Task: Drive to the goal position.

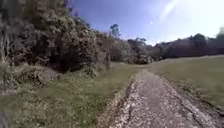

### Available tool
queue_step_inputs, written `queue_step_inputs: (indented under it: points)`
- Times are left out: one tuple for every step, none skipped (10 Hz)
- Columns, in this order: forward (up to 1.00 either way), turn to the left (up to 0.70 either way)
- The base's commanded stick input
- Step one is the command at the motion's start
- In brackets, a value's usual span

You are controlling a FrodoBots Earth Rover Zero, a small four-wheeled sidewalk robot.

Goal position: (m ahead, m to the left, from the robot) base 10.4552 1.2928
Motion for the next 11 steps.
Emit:
queue_step_inputs:
  points:
    - [0.0, -0.45]
    - [0.0, -0.45]
    - [0.0, -0.45]
    - [0.0, -0.45]
    - [0.0, -0.45]
    - [0.0, -0.45]
    - [0.0, -0.45]
    - [0.0, -0.45]
    - [0.0, 0.0]
    - [0.0, 0.0]
    - [0.0, 0.0]
